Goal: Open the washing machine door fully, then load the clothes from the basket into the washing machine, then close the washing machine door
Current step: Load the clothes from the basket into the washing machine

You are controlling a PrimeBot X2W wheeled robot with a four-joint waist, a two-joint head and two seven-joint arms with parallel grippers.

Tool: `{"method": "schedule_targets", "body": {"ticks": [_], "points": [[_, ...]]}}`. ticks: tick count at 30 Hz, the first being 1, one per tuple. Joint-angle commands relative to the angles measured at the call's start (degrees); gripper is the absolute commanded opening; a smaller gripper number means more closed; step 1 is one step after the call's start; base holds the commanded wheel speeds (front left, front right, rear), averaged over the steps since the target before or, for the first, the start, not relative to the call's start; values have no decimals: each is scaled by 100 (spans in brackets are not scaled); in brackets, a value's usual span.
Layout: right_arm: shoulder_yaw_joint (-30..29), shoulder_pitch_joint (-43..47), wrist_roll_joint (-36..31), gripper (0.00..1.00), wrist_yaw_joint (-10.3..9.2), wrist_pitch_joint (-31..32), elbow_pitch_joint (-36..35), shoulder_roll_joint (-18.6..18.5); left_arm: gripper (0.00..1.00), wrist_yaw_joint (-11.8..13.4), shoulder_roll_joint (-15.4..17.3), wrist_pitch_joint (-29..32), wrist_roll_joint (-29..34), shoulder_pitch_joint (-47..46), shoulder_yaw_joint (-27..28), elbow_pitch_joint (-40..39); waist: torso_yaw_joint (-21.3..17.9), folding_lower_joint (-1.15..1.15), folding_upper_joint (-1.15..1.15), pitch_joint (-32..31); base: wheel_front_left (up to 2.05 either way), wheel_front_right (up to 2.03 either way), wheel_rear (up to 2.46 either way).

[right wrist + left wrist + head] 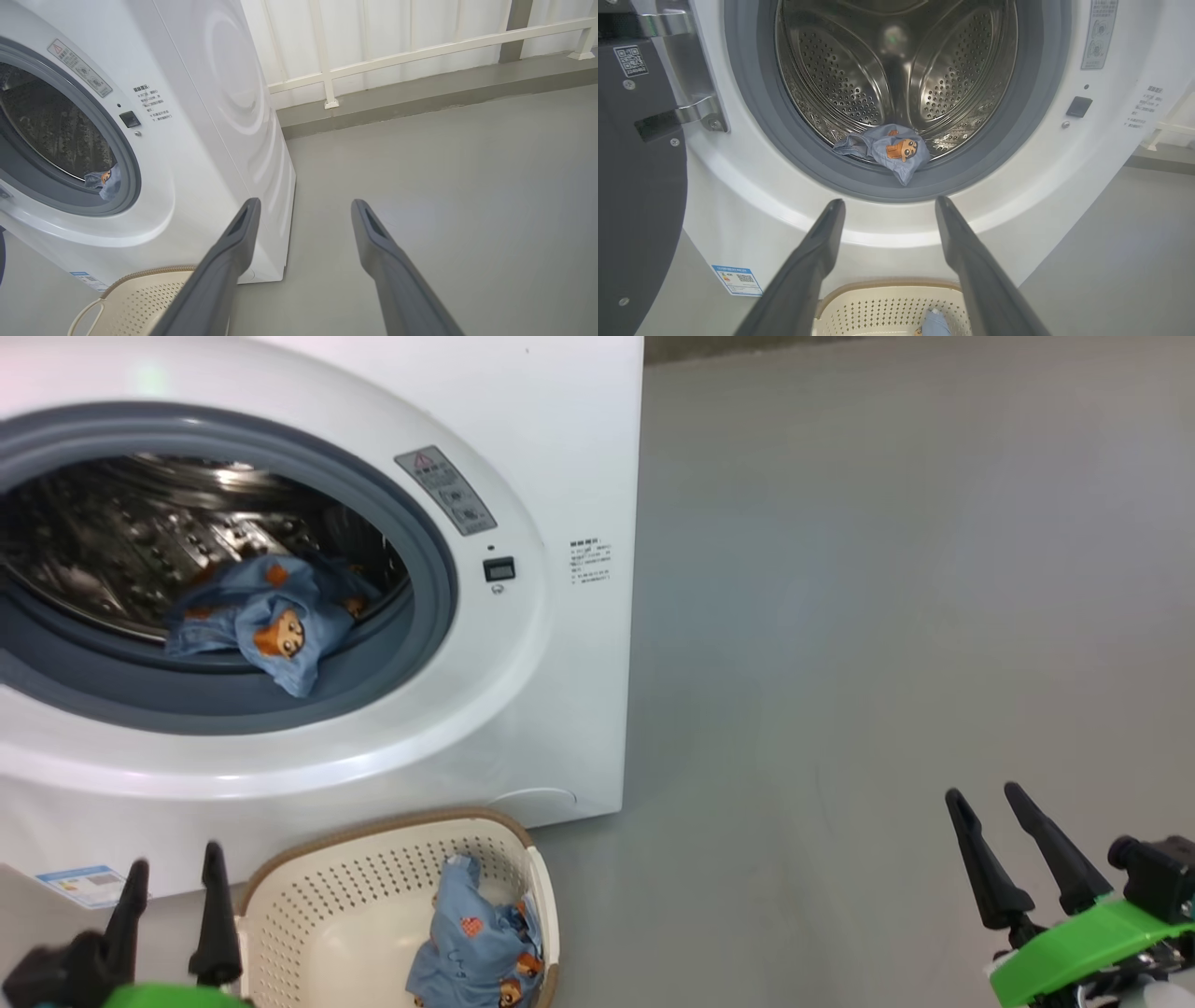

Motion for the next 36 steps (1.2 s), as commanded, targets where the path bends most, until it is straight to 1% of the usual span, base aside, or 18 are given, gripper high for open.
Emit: {"method": "schedule_targets", "body": {"ticks": [1,4,8,18,23,28,32,36], "points": [[57,62,50,100,57,-69,-154,-152,100,-9,87,-37,73,31,238,-244,35,0,0,-93,0,0,0],[22,169,54,100,57,-69,-172,-169,100,-9,18,-37,75,354,318,-543,28,0,0,-121,0,0,0],[-11,192,49,100,57,-69,-200,-150,100,-9,-42,-37,80,518,403,-735,13,0,0,-89,0,0,0],[-29,133,27,100,57,-69,-224,-113,100,-9,-106,-37,90,566,430,-751,-20,0,0,12,0,0,0],[-29,21,13,100,57,-69,-244,-73,100,-9,-117,-37,23,442,315,-491,-36,0,0,194,0,0,0],[-51,-106,-27,100,57,-69,-274,16,100,-9,-88,-37,-52,180,147,-71,-55,0,0,472,0,0,0],[-98,-235,-71,100,57,-69,-295,106,100,-9,-56,-37,-133,-211,-33,454,-49,0,0,762,0,0,0],[-61,-443,-127,100,57,-69,-324,224,100,-9,-8,-37,-227,-638,-216,1071,-123,0,0,1054,0,0,0]]}}
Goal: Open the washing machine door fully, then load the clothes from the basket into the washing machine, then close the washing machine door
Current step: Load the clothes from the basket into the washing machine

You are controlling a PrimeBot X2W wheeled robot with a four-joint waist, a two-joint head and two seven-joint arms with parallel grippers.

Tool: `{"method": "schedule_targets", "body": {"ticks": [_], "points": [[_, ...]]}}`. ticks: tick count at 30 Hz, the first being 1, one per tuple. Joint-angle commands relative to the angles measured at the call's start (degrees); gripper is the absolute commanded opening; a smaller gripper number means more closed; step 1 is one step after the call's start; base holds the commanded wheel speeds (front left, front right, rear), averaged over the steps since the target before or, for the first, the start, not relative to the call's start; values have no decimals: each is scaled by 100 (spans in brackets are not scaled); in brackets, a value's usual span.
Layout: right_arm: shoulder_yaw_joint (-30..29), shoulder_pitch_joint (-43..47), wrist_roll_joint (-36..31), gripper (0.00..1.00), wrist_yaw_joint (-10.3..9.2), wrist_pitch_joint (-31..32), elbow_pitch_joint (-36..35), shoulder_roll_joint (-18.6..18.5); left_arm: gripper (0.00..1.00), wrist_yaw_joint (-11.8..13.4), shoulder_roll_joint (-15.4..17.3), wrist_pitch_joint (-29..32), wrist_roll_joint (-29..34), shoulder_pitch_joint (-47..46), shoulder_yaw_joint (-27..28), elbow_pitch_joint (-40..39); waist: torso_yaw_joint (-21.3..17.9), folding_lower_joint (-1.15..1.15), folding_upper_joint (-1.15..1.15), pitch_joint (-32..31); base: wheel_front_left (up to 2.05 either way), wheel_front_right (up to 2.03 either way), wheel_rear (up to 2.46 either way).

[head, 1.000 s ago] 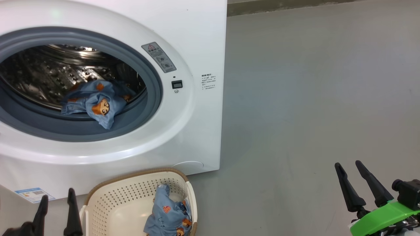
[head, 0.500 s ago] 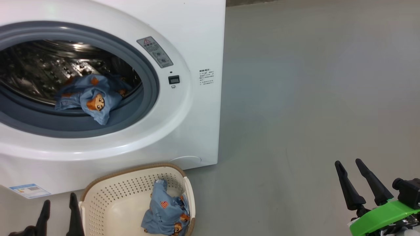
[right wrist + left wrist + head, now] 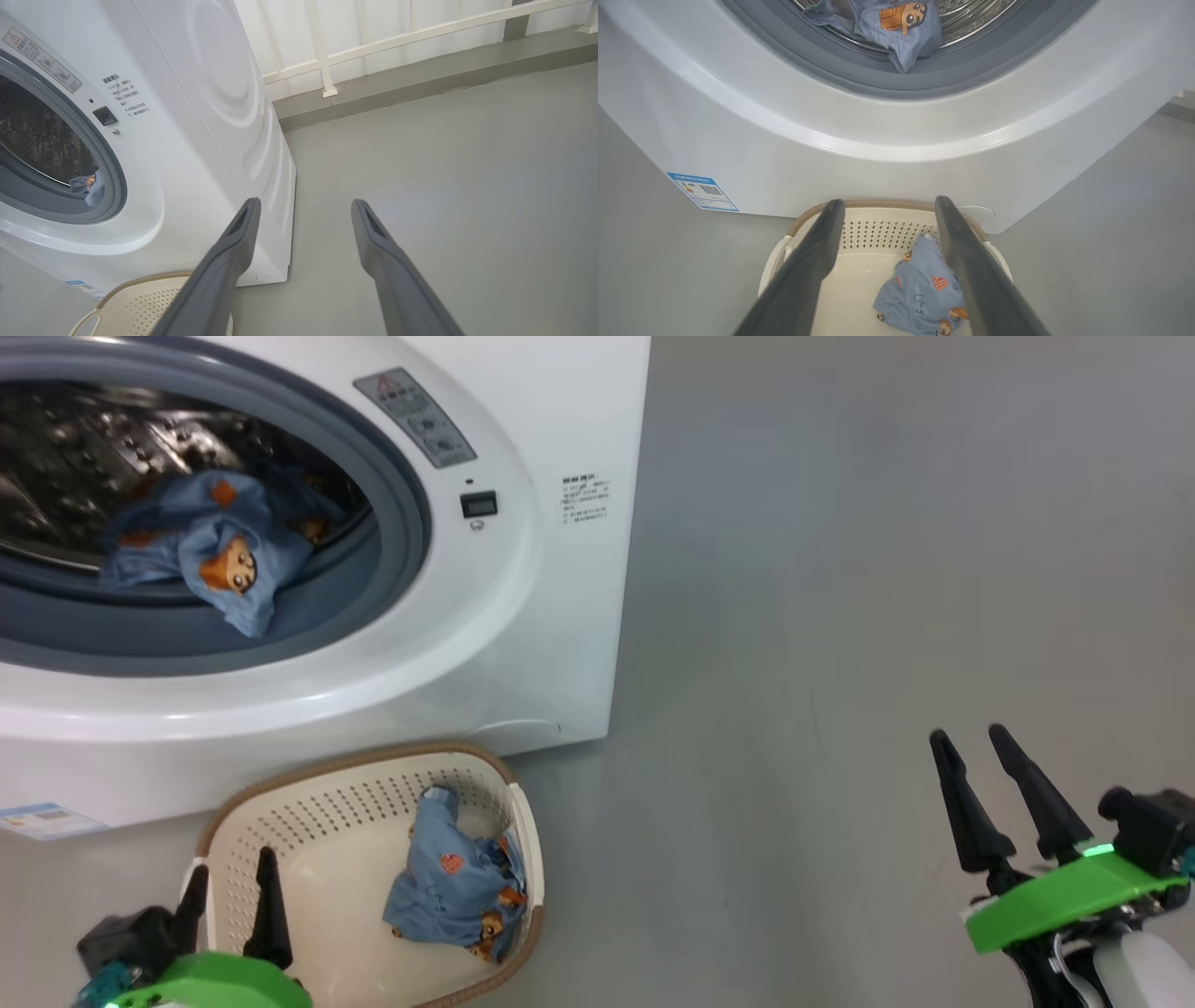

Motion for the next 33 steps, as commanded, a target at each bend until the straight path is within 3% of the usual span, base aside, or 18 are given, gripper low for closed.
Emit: {"method": "schedule_targets", "body": {"ticks": [1,20,33], "points": [[114,-179,-76,100,57,-69,-157,-47,100,-9,160,-37,-61,-279,83,113,-89,0,0,330,0,0,0],[328,-1021,-121,100,57,-69,-205,409,100,-9,584,-28,-924,-2369,-1733,2936,-581,0,0,1614,0,0,0],[544,-1434,-129,100,57,-69,-287,618,100,-9,870,284,-1697,-3291,-2664,3680,-858,0,0,2300,0,0,0]]}}
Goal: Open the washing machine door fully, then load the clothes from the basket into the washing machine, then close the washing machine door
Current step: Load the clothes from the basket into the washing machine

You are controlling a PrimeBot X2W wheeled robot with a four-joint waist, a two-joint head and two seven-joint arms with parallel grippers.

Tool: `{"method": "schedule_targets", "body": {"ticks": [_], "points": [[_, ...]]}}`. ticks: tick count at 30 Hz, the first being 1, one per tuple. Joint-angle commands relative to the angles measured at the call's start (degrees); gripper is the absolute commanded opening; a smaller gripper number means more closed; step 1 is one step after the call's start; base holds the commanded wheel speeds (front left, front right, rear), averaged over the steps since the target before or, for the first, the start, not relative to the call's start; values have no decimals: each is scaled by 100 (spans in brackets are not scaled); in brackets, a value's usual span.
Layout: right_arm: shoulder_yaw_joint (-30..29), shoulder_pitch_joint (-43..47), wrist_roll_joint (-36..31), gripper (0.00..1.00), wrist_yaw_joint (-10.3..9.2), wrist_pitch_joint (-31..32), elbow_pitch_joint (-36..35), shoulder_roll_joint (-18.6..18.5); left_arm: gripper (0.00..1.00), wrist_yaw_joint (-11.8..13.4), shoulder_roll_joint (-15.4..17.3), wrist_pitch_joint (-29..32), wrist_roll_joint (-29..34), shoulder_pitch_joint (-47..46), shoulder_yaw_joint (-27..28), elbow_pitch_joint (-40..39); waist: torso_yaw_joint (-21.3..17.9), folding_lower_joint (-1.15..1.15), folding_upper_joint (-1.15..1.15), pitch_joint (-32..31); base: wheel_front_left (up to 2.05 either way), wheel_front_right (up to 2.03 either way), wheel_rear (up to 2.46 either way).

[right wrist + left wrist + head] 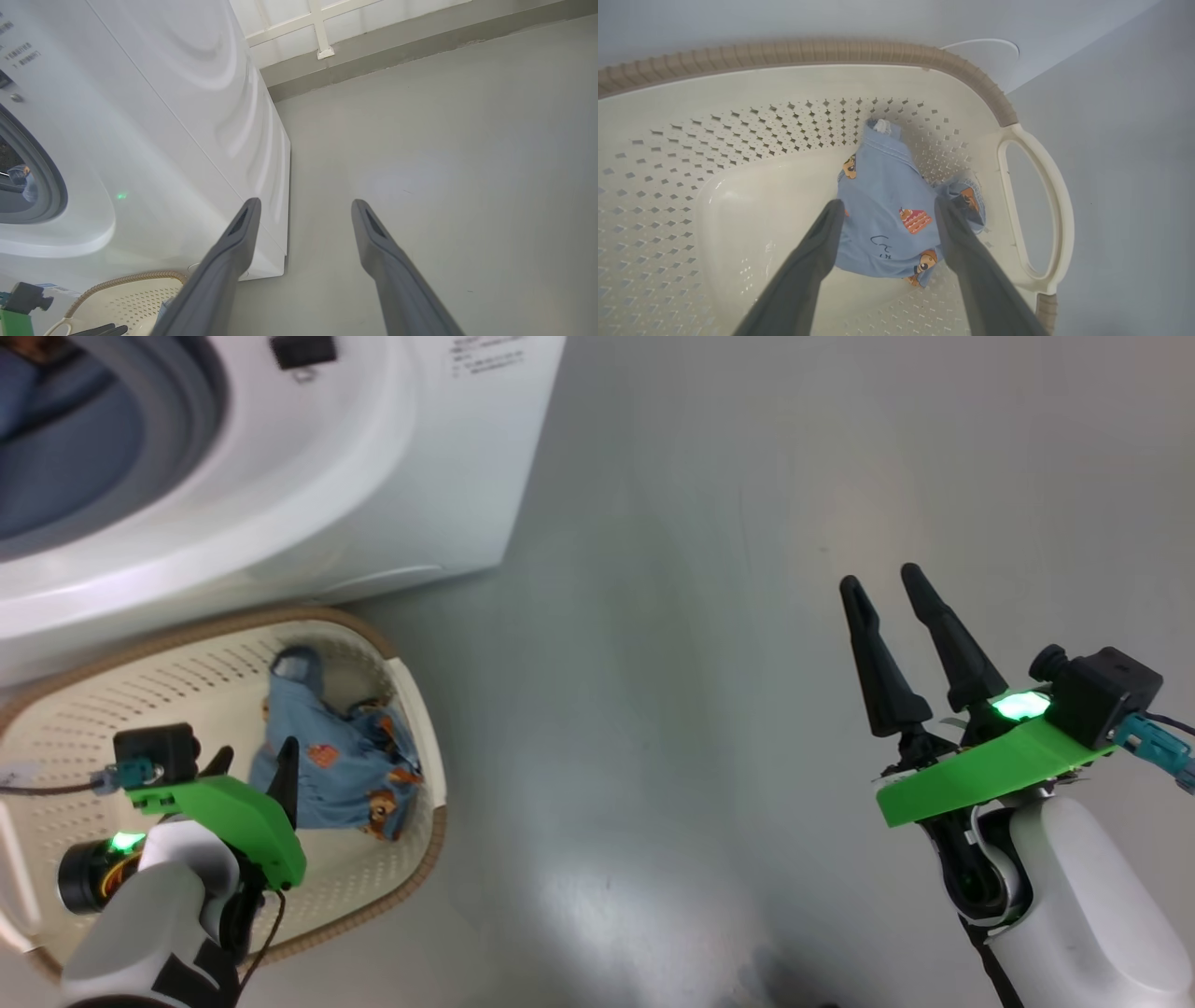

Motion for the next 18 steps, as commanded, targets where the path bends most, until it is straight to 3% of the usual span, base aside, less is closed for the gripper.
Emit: {"method": "schedule_targets", "body": {"ticks": [1,18], "points": [[133,44,-78,100,57,-68,-149,2,100,-9,212,-3,-85,-70,42,-10,-162,0,0,207,0,0,0],[267,-316,-110,100,57,-68,-261,137,100,-9,402,303,-815,-738,-850,311,-355,0,0,864,0,0,0]]}}
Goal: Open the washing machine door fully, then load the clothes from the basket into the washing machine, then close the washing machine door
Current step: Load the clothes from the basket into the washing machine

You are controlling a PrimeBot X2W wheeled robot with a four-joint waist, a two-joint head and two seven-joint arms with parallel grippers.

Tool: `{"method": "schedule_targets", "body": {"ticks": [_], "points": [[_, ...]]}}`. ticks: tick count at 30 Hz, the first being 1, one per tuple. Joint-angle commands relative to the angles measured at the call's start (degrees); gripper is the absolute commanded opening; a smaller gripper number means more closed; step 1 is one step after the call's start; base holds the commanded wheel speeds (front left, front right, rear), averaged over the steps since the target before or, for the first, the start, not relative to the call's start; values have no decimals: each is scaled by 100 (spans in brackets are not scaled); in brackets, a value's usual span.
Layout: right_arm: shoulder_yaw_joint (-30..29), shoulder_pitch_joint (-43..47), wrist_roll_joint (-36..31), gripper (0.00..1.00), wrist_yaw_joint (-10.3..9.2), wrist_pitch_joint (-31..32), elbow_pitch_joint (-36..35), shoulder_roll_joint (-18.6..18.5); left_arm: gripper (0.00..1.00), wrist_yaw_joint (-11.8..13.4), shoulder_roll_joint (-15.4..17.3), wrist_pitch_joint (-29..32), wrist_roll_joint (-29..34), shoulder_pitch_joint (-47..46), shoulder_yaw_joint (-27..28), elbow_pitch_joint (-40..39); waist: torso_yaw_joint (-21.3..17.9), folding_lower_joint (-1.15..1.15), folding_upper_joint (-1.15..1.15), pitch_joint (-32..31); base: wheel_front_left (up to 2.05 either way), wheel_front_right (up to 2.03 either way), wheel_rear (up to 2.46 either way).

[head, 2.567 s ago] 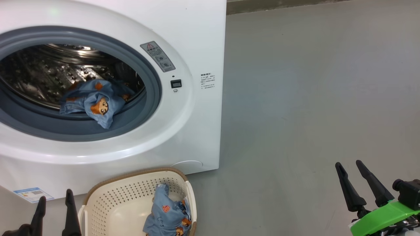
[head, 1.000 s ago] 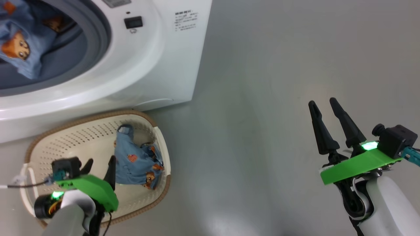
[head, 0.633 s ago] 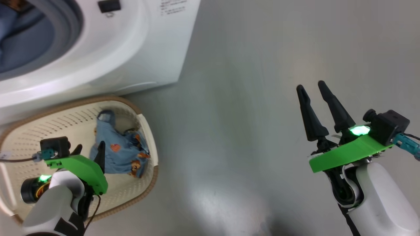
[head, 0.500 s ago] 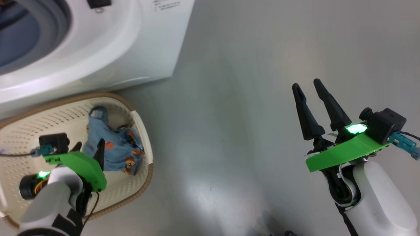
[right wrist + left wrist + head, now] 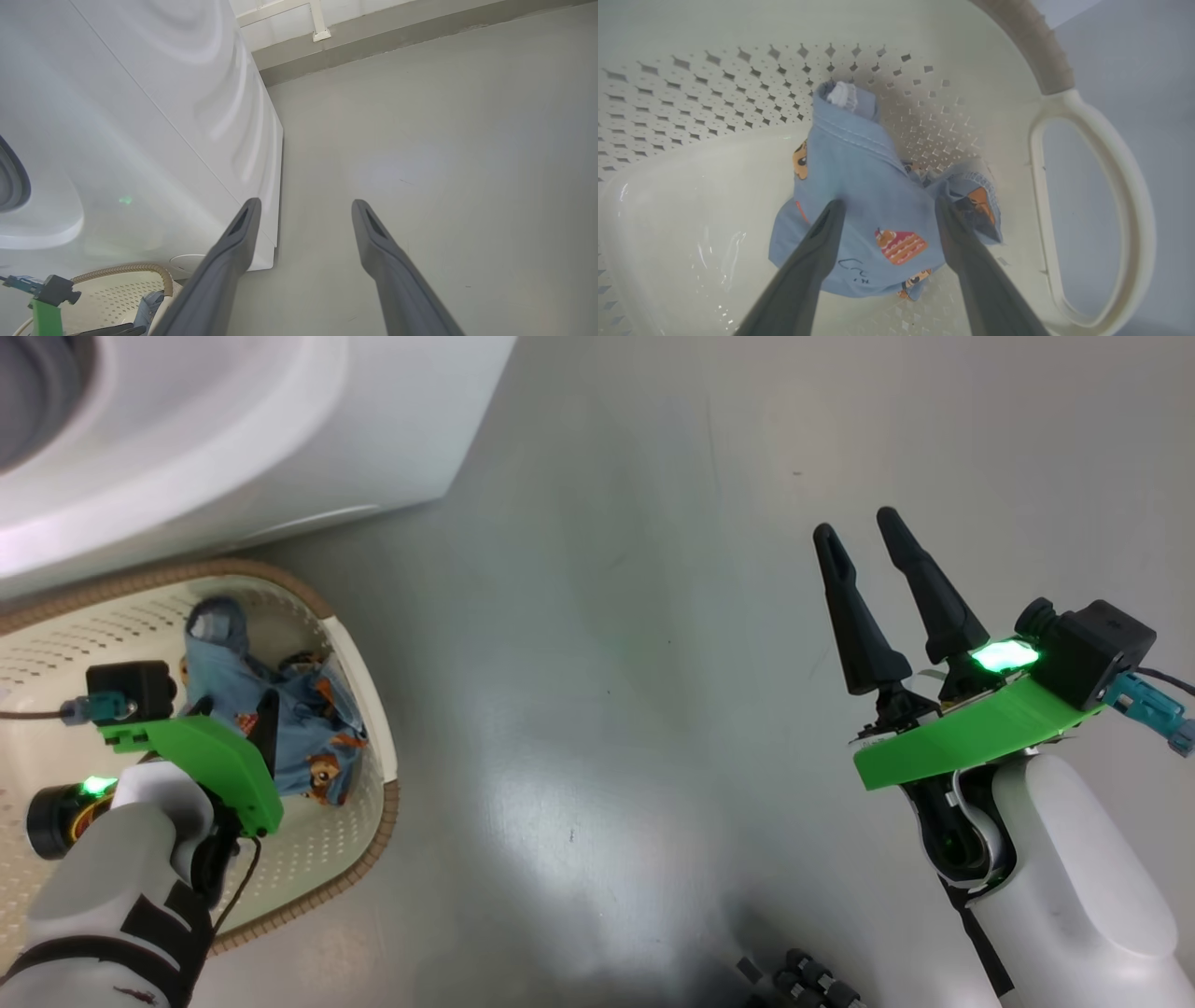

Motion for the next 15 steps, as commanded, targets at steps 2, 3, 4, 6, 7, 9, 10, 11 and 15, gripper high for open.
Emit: {"method": "schedule_targets", "body": {"ticks": [2,3,4,6,7,9,10,11,15], "points": [[126,97,-70,100,57,-68,-139,12,100,-9,186,87,-101,-41,21,69,-38,0,0,83,0,0,0],[135,87,-71,100,57,-68,-143,14,100,-9,198,132,-119,-67,-20,104,-42,0,0,101,0,0,0],[143,77,-71,100,57,-68,-147,16,100,-9,215,158,-128,-92,-61,135,-48,0,0,118,0,0,0],[156,59,-69,100,57,-68,-151,19,100,-9,228,165,-188,-135,-95,180,-60,0,0,143,0,0,0],[163,53,-68,100,57,-68,-154,20,100,-9,232,167,-216,-149,-114,200,-68,0,0,150,0,0,0],[188,61,-72,100,57,-68,-165,15,100,-9,230,185,-297,-171,-161,261,-86,0,0,150,0,0,0],[196,66,-73,100,57,-68,-172,11,100,-9,232,192,-318,-177,-179,279,-93,0,0,150,0,0,0],[196,66,-73,100,57,-68,-172,11,100,-9,232,192,-318,-177,-179,279,-93,0,0,150,0,0,0],[219,91,-79,100,57,-68,-196,-21,58,-9,219,208,-430,-190,-227,327,-112,0,0,138,0,0,0]]}}
